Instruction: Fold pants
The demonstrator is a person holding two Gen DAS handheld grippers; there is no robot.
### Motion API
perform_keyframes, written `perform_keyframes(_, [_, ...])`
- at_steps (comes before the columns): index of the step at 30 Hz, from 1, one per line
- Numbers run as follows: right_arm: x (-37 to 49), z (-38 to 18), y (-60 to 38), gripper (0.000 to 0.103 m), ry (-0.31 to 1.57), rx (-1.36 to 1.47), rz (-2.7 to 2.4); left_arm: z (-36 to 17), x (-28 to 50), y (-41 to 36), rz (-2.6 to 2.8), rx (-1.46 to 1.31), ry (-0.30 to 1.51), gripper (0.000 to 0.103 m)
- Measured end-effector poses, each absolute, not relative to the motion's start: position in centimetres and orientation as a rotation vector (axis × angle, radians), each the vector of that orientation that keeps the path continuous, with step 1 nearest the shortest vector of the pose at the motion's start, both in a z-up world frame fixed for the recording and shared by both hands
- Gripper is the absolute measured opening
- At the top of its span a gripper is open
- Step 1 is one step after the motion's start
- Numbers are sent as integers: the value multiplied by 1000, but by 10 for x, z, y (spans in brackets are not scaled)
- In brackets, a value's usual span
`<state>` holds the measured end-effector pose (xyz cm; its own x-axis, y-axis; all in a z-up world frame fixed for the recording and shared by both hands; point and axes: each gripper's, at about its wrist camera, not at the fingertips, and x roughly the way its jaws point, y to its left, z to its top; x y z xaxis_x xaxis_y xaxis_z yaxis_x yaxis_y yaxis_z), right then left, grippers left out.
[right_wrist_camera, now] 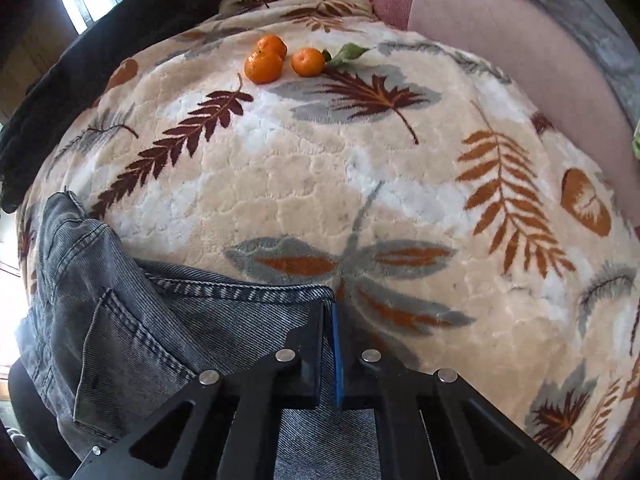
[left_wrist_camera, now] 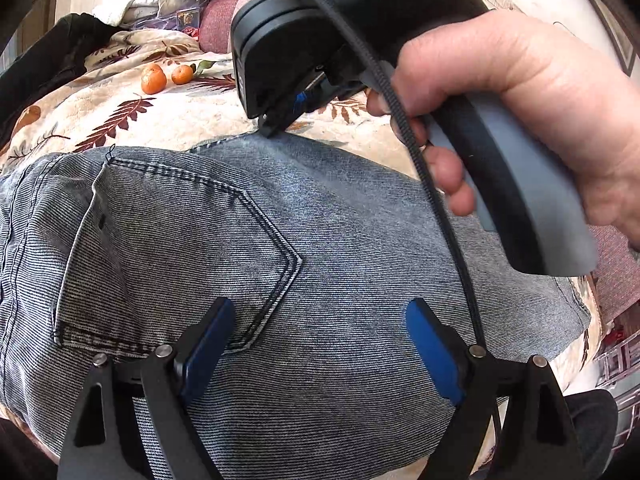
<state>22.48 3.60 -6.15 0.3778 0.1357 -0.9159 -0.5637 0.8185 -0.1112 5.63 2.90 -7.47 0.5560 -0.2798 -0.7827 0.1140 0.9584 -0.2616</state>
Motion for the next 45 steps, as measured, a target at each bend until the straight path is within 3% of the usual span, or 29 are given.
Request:
perform_keyframes(4, [230,-83,37,2,1104,-508,398,-76,57,25,-227,-161,956,88])
perform_keyframes(10, [235,-54,-12,4,1109,-226,414,-75,56,28,-230,-185,958,88])
perform_keyframes(12, [233,-46,-27,18,1130,-173,427,-75,57,28,-226,-191,959,88])
perform_keyframes(14, [230,-41,-34,72,1137,-129,447,-75,58,27,-222,-183,957,88])
perform_keyframes(15, [226,-40,-33,76,1121,-125,457,-75,57,26,-222,-175,956,88])
perform_keyframes(19, [225,-53,-5,75,1132,-173,518,-76,56,25,-224,-162,950,88])
perform_keyframes(20, [227,-60,3,69,1150,-207,526,-76,56,25,-222,-163,950,88])
perform_keyframes(21, [228,-68,10,62,1182,-228,545,-75,55,24,-220,-163,950,88])
perform_keyframes(22, [230,-77,17,30,1230,-241,564,-74,53,23,-219,-162,951,88])
perform_keyframes(23, [229,-81,23,19,1246,-272,568,-74,53,23,-219,-162,952,88])
perform_keyframes(24, [224,-79,30,18,1213,-336,566,-74,53,23,-221,-163,951,88])
perform_keyframes(26, [218,-71,36,1,1152,-420,530,-74,54,24,-222,-170,951,88])
perform_keyframes(33, [221,-70,27,2,1091,-396,470,-76,58,25,-218,-155,949,88])
perform_keyframes(41, [200,-22,-79,33,1056,-35,336,-75,58,25,-209,-155,948,88])
perform_keyframes(45, [173,-45,-142,46,1124,225,332,-75,54,20,-200,-128,937,88])
